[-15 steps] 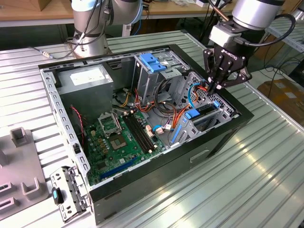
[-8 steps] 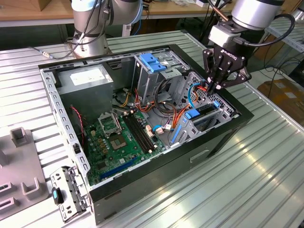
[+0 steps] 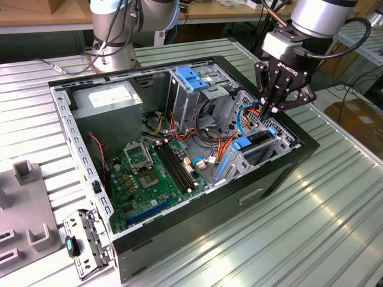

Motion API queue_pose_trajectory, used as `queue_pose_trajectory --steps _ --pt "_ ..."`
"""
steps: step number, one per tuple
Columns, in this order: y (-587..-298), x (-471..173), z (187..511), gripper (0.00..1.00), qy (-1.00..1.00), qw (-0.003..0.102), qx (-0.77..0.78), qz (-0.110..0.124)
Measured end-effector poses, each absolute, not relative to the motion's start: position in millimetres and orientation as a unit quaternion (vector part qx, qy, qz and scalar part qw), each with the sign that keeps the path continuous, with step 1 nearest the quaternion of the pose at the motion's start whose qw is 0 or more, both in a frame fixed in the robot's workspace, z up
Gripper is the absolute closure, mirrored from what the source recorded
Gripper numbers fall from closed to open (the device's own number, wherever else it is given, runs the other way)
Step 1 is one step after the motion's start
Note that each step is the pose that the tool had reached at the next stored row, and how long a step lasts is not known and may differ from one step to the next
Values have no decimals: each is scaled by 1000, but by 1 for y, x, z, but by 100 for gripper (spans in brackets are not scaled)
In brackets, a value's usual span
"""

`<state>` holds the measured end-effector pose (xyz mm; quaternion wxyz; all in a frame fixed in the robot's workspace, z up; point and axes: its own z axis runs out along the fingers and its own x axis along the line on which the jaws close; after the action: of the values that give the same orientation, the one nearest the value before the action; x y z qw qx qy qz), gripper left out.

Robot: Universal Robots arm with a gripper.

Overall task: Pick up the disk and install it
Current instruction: 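Insert the first disk wire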

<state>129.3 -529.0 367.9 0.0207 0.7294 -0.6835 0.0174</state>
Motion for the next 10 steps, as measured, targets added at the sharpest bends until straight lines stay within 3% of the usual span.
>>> queue_pose_trajectory --steps 10 --pt "-529 124 368 84 -684 21 729 17"
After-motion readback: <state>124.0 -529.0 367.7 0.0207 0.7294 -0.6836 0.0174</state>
